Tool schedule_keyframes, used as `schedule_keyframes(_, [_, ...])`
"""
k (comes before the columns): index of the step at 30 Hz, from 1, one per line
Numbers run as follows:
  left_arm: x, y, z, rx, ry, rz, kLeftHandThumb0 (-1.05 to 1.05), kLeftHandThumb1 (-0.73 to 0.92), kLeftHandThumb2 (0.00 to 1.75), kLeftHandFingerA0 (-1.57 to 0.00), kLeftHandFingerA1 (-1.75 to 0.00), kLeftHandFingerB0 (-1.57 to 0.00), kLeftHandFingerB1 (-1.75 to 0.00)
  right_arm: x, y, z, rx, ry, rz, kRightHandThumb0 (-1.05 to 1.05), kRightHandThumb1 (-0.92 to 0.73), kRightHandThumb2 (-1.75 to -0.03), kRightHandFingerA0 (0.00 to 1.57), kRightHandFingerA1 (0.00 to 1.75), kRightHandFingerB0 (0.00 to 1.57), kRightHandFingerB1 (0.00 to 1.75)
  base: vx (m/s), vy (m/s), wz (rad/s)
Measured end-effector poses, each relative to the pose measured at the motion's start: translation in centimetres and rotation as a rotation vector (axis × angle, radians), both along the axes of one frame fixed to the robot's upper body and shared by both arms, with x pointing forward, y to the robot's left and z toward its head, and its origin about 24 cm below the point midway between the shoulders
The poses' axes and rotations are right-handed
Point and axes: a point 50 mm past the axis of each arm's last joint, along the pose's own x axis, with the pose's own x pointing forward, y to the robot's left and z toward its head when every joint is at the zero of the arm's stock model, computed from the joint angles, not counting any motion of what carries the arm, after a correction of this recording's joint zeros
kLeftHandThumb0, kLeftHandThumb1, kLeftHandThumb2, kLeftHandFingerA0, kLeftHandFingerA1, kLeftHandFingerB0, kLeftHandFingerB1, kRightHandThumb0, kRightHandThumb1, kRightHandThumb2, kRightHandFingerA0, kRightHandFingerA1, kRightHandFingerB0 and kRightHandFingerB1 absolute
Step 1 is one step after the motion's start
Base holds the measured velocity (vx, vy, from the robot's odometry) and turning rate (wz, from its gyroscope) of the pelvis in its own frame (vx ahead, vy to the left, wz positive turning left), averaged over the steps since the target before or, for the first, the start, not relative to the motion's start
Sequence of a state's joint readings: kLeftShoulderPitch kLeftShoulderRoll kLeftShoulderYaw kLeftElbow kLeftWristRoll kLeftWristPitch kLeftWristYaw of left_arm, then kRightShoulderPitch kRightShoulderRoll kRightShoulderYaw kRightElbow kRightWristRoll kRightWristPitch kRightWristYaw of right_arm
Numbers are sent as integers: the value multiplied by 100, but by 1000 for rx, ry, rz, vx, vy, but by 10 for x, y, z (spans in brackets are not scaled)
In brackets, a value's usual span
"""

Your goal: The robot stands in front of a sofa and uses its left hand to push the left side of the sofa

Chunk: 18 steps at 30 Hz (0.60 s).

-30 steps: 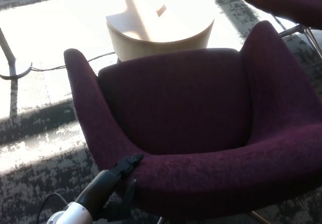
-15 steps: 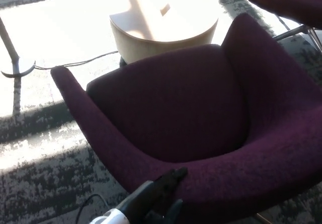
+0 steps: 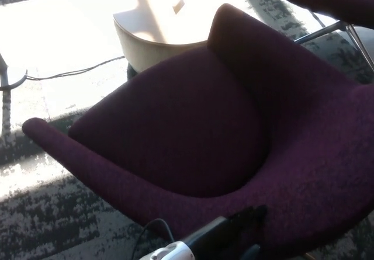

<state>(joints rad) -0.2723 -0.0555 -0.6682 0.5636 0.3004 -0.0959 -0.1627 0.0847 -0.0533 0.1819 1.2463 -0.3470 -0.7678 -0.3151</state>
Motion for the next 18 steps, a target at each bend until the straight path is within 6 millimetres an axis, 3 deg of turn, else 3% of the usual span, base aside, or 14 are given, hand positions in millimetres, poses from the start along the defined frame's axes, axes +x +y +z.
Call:
schedule_keyframes(5, [2, -9, 2, 26, -20, -36, -87, 80, 123, -5, -47, -10, -25, 1, -1, 0, 0, -3, -5, -54, -67, -60, 83, 66, 72, 47, 0, 0, 0])
schedule_keyframes(6, [2, -10, 1, 28, -21, -37, -97, 92, 88, -11, -40, -7, -21, 1, -1, 0, 0, -3, -8, -54, -67, -60, 84, 68, 73, 47, 0, 0, 0])
schedule_keyframes(8, [2, -12, 1, 33, -24, -42, -98, 91, 90, -11, -40, -7, -21, 1, -2, 1, 2, -4, -13, -57, -68, -60, 85, 76, 75, 49, 0, 0, 0])
schedule_keyframes(15, [3, -14, 1, 52, -33, -50, -98, 91, 90, -11, -40, -7, -21, 2, -2, 1, 2, -5, -14, -57, -68, -60, 85, 76, 75, 49, 0, 0, 0])
schedule_keyframes(16, [3, -14, 1, 53, -34, -51, -86, 81, 122, -5, -46, -9, -26, 2, -2, 1, 2, -5, -14, -58, -70, -61, 79, 55, 69, 42, 0, 0, 0])
schedule_keyframes(18, [4, -15, 1, 57, -36, -56, -86, 81, 122, -5, -46, -9, -26, 2, -2, 1, 1, -4, -15, -58, -70, -61, 79, 55, 69, 42, 0, 0, 0])
